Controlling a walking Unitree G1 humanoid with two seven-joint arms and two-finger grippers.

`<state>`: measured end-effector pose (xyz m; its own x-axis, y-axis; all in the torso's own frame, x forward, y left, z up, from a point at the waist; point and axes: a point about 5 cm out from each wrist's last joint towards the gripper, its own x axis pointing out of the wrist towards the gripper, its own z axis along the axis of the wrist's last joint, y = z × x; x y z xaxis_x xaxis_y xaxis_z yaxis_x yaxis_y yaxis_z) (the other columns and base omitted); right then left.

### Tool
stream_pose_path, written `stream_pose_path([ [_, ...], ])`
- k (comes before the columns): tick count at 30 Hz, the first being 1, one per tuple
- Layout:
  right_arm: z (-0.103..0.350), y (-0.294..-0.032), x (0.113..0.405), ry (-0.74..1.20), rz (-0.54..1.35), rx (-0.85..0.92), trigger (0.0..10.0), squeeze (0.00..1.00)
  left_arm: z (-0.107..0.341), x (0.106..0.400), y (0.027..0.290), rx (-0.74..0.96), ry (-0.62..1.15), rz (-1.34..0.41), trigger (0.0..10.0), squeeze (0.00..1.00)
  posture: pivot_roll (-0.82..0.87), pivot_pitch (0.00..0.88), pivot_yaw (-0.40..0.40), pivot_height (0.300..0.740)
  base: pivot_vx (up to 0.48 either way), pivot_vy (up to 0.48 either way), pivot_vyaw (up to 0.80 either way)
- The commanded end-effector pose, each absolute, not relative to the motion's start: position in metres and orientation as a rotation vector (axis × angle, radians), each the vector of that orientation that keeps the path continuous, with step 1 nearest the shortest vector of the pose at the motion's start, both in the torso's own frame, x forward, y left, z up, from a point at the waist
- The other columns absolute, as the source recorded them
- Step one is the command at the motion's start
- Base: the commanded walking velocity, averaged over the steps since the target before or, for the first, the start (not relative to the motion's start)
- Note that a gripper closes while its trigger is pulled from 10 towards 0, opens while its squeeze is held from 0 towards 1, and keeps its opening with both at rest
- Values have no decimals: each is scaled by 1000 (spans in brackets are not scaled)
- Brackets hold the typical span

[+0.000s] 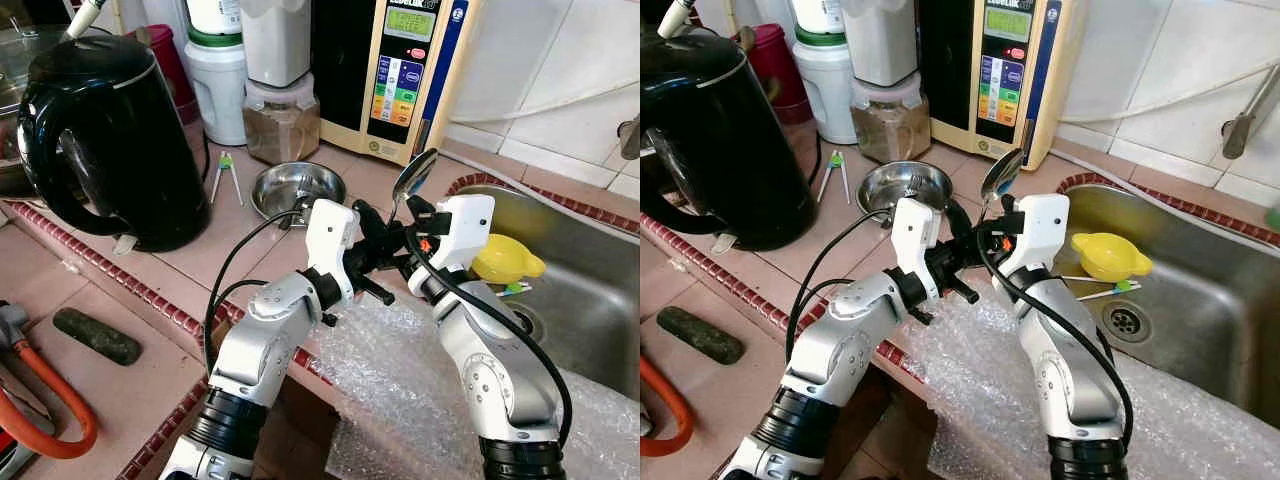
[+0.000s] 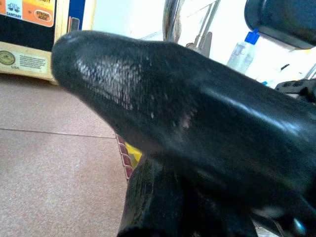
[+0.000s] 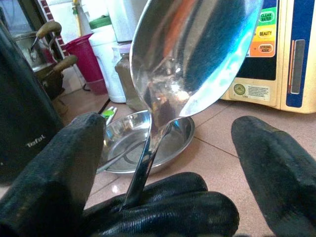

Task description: Kitchen organization

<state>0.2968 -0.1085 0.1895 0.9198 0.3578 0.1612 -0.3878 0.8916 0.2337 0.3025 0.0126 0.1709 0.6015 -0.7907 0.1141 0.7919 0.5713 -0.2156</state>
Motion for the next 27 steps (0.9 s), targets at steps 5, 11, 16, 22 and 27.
stream_pose_path([
  [5,189,-117,302,-104,321,315,0,0,181,299,9,-256,-60,-962,0,0,-41,67,23,740,0,0,0],
  [11,191,-126,303,-115,270,320,0,0,179,299,10,-248,-56,-961,0,0,-41,67,23,740,0,0,0],
  [16,190,-134,302,-113,229,322,0,0,178,300,10,-238,-54,-955,0,0,-46,65,28,740,0,0,0],
  [22,189,-138,301,-113,218,323,0,0,178,303,13,-232,-55,-942,0,0,-45,62,32,740,0,0,0],
  [27,188,-141,300,-111,207,313,0,0,179,305,15,-199,-69,-917,0,0,-45,60,32,740,0,0,0],
])
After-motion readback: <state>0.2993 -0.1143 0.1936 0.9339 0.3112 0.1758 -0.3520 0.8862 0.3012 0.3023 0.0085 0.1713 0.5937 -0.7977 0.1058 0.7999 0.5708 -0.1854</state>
